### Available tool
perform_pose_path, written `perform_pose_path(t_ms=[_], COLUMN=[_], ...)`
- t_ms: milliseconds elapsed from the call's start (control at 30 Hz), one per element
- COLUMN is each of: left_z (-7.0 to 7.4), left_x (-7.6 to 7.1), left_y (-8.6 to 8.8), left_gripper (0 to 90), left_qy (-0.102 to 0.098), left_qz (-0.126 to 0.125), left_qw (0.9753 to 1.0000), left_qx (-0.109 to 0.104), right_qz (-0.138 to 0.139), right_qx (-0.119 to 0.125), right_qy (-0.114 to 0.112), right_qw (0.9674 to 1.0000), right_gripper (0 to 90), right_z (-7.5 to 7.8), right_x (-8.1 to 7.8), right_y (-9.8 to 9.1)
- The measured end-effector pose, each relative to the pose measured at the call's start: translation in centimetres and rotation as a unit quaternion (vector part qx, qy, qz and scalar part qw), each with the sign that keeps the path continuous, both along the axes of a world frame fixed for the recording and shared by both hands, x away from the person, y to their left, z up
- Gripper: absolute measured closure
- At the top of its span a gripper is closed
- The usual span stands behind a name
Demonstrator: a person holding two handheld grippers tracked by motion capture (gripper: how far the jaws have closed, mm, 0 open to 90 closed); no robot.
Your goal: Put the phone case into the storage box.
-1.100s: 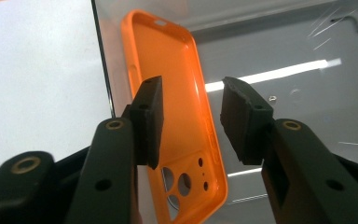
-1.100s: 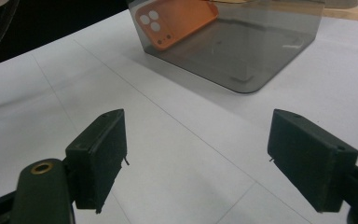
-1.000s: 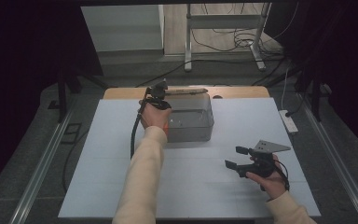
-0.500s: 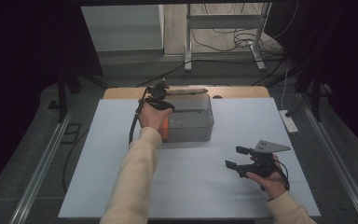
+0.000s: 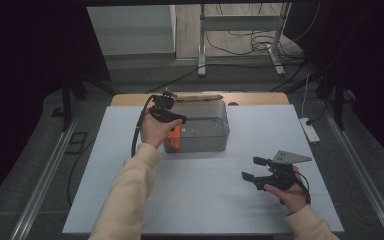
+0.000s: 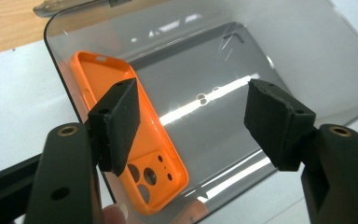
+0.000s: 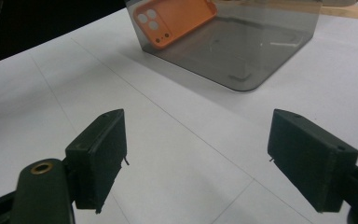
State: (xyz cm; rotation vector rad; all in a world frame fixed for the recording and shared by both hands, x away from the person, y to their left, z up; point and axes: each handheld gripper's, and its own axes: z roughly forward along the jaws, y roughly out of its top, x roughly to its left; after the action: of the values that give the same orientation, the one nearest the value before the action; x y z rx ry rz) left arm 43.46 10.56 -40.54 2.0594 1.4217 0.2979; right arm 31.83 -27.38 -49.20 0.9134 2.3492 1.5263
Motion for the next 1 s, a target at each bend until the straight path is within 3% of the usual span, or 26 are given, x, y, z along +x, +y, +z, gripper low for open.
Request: perform_pose_path(t_ms=[300, 567, 767, 1000], left_z=[0.3, 0.2, -0.3, -1.6], left_x=[-2.7, -5.6, -7.8, -10.8], left_y=[1.7, 2.6, 3.6, 4.6], left_gripper=[34.4, 33.7, 33.5, 31.8], left_qy=[-0.036, -0.059, -0.084, -0.116], left_qz=[-0.041, -0.069, -0.093, -0.123], left_qw=[0.998, 0.9944, 0.9899, 0.982], left_qx=[-0.033, -0.056, -0.066, -0.085], right_qz=[-0.003, -0.006, -0.011, -0.018], right_qx=[-0.003, -0.009, -0.009, -0.017], right_qy=[0.002, 0.001, 0.004, 0.008], right_qw=[1.0, 0.9999, 0.9999, 0.9997], right_gripper=[19.6, 19.5, 19.5, 19.4], right_z=[-0.1, -0.2, -0.3, -0.5], right_x=[0.0, 0.1, 0.1, 0.2], right_y=[-0.1, -0.1, -0.3, -0.4])
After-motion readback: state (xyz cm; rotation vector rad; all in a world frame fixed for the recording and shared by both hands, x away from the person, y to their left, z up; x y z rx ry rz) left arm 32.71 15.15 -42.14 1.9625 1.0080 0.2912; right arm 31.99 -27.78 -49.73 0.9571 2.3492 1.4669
